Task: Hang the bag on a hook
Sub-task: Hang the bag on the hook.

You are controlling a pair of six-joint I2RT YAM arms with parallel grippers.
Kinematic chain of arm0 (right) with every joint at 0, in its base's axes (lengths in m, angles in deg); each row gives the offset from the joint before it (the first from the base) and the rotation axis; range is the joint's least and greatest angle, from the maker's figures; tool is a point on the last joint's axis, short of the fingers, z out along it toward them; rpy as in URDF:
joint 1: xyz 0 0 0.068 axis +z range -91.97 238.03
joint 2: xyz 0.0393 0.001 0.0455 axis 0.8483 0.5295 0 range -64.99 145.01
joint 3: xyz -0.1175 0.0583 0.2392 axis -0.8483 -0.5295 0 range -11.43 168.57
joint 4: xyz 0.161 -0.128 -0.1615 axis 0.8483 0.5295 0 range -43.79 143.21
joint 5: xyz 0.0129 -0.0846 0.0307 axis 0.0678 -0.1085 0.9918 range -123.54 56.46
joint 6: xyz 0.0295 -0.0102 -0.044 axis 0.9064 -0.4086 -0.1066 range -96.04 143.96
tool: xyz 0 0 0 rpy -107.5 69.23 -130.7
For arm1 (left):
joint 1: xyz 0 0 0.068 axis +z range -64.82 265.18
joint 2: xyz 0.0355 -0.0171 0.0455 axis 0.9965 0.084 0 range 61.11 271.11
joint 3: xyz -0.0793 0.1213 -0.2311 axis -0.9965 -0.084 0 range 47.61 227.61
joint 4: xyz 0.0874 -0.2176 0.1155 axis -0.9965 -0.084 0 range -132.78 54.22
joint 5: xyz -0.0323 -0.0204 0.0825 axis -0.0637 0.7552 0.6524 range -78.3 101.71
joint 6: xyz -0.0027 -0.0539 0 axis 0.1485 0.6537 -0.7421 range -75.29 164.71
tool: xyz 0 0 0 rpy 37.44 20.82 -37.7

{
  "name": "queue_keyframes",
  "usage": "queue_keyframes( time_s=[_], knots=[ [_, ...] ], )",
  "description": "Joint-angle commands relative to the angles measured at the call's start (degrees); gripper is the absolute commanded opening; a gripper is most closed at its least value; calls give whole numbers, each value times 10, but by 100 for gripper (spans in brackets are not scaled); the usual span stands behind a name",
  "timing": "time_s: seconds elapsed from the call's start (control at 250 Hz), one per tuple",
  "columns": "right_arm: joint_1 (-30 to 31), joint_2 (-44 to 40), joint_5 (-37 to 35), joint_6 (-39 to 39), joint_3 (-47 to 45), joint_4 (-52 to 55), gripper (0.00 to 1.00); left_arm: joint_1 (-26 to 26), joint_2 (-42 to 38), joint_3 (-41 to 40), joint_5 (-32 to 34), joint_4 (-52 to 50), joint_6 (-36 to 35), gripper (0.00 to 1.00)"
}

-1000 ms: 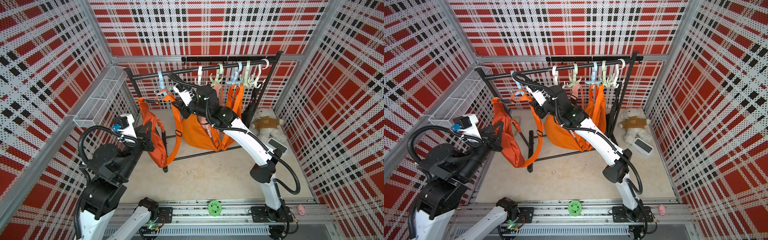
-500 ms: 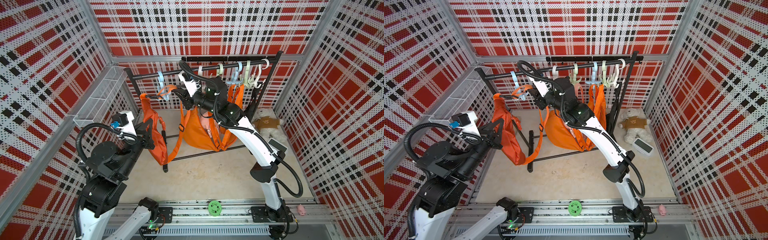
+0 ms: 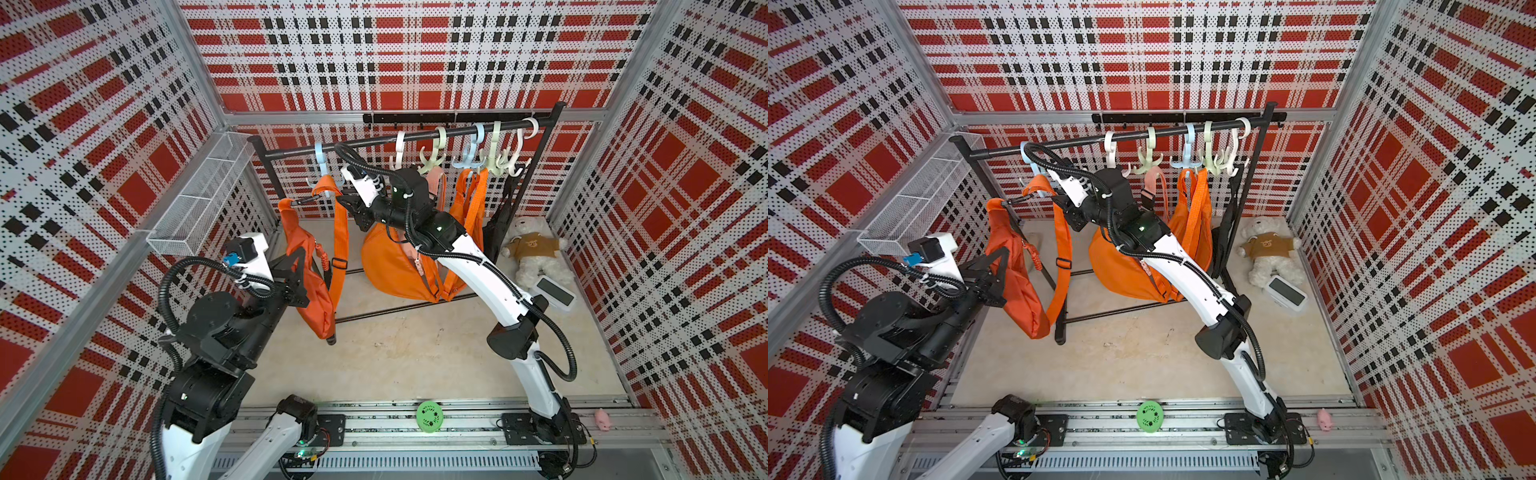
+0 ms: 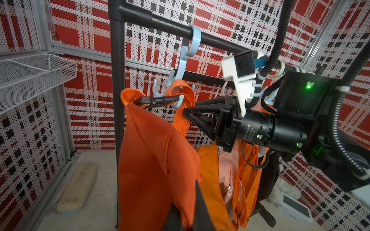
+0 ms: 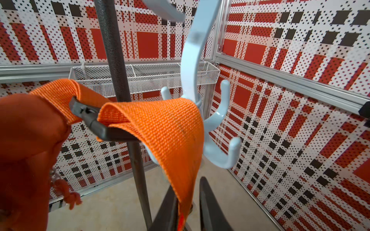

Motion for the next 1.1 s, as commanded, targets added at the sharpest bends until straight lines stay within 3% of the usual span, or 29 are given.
queue_keyframes(
  time_s=[0.0, 0.472, 0.652, 0.724, 0.852, 0.953, 1.065, 1.077, 1.097],
  knots=[
    [-3, -3, 11, 0, 9, -21, 20, 6, -1, -19, -12, -2, 16, 0],
    [-5, -66, 17, -3, -102, -28, 16, 29, -1, -59, -55, -4, 41, 0],
    [-6, -86, 5, -4, -129, -22, 21, 73, 10, -66, -104, 1, 51, 0],
    [-7, -102, -14, -6, -149, -24, 24, 80, 16, -77, -128, 7, 58, 12],
    [-7, -149, -61, -13, -207, -41, 43, 79, 28, -101, -149, 17, 69, 43],
    [-7, -194, -87, -22, -259, -53, 64, 72, 26, -113, -143, 22, 73, 68],
    [-7, -237, -108, -29, -304, -46, 98, 56, 18, -119, -102, 21, 73, 79],
    [-6, -241, -111, -30, -309, -44, 100, 55, 16, -120, -96, 20, 74, 88],
    [-6, -248, -114, -31, -318, -42, 100, 53, 14, -121, -87, 19, 74, 93]
  ],
)
